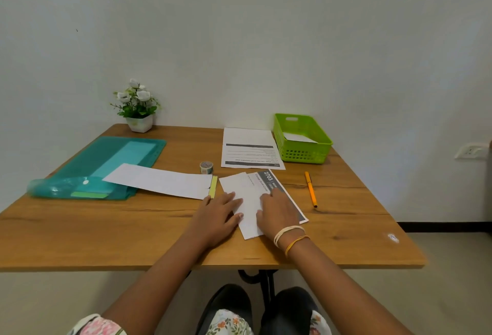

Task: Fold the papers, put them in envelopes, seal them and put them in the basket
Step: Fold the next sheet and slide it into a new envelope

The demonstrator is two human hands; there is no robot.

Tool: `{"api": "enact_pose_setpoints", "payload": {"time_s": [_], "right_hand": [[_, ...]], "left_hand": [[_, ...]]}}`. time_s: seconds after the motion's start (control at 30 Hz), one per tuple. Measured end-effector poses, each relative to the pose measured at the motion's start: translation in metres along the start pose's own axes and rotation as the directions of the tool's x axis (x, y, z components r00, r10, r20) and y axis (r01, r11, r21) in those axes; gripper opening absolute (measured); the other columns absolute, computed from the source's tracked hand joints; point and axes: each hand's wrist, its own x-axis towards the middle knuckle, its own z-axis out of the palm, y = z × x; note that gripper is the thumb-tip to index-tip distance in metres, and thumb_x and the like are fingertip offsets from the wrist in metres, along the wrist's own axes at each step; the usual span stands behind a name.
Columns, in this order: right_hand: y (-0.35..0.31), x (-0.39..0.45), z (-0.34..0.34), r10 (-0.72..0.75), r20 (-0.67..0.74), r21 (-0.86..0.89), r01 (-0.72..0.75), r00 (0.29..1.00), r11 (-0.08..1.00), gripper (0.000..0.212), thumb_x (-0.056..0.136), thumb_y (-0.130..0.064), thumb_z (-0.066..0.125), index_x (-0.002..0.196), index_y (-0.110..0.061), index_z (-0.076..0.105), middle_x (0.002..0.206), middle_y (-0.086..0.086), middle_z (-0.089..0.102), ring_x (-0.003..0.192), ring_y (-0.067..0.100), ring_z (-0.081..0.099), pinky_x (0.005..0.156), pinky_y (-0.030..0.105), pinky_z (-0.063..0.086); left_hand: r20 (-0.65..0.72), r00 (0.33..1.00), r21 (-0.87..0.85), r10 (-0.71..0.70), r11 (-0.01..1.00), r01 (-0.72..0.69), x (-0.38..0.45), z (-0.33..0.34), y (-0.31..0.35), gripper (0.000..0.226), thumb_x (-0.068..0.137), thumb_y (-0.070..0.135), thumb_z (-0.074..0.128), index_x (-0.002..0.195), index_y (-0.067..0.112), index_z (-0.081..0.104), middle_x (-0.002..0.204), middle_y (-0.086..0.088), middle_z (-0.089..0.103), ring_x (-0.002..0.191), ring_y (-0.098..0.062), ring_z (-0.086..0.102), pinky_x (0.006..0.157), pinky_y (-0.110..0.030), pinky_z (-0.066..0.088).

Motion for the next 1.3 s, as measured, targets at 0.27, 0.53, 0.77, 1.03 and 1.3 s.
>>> {"api": "enact_pose_setpoints", "payload": {"time_s": [0.27, 0.53, 0.77, 1.03, 1.3], "right_hand": [[-0.013, -0.019, 0.016, -0.080, 0.070, 0.000, 0.080, 0.994, 0.997, 0.065, 0.084, -0.061, 0.042, 0.126, -0.011, 0.048, 0.128, 0.008, 0.048, 0.116, 0.024, 0.045, 0.098, 0.035, 0.042], [-0.017, -0.016, 0.001, -0.092, 0.065, 0.039, 0.089, 0.994, 0.995, 0.032, 0.087, -0.038, 0.046, 0.102, -0.012, 0.058, 0.102, 0.008, 0.061, 0.092, 0.022, 0.055, 0.079, 0.033, 0.049], [-0.016, -0.012, -0.004, -0.122, -0.011, 0.052, 0.122, 0.993, 0.991, 0.028, 0.093, -0.032, 0.039, 0.098, -0.012, 0.057, 0.097, 0.010, 0.064, 0.087, 0.026, 0.060, 0.068, 0.032, 0.043], [0.013, 0.008, -0.027, 0.083, 0.023, 0.467, -0.084, 0.996, 0.880, 0.036, 0.092, -0.015, 0.045, 0.124, -0.013, 0.060, 0.117, 0.009, 0.064, 0.104, 0.027, 0.059, 0.080, 0.028, 0.045], [0.057, 0.032, -0.031, 0.075, 0.276, 0.459, -0.200, 0.958, 0.866, 0.044, 0.080, 0.001, 0.046, 0.115, -0.017, 0.066, 0.115, 0.006, 0.066, 0.097, 0.021, 0.060, 0.076, 0.029, 0.047]], "left_hand": [[-0.067, 0.997, -0.082, -0.029, 0.996, 0.023, -0.001, 0.002, -0.003, 0.046, 0.103, 0.040, 0.027, 0.148, 0.033, 0.031, 0.157, 0.010, 0.026, 0.145, -0.007, 0.020, 0.120, -0.037, 0.010], [-0.267, 0.962, -0.203, -0.046, 0.979, -0.009, -0.007, 0.000, -0.001, 0.047, 0.101, 0.035, 0.038, 0.148, 0.029, 0.033, 0.155, 0.008, 0.032, 0.142, -0.010, 0.028, 0.115, -0.031, 0.022], [-0.265, 0.954, -0.141, 0.140, 0.973, -0.182, -0.006, -0.003, 0.004, 0.055, 0.101, 0.034, 0.040, 0.151, 0.036, 0.017, 0.158, 0.011, 0.022, 0.144, -0.006, 0.021, 0.116, -0.029, 0.016], [-0.290, 0.955, -0.177, 0.061, 0.977, -0.116, 0.007, 0.000, 0.006, 0.058, 0.101, 0.034, 0.040, 0.153, 0.028, 0.017, 0.160, 0.008, 0.015, 0.145, -0.010, 0.020, 0.115, -0.033, 0.027], [-0.103, 0.987, -0.045, 0.126, 0.990, -0.132, 0.019, 0.008, 0.007, 0.050, 0.103, 0.039, 0.028, 0.152, 0.032, 0.018, 0.160, 0.010, 0.010, 0.148, -0.009, 0.007, 0.119, -0.033, 0.006]]}}
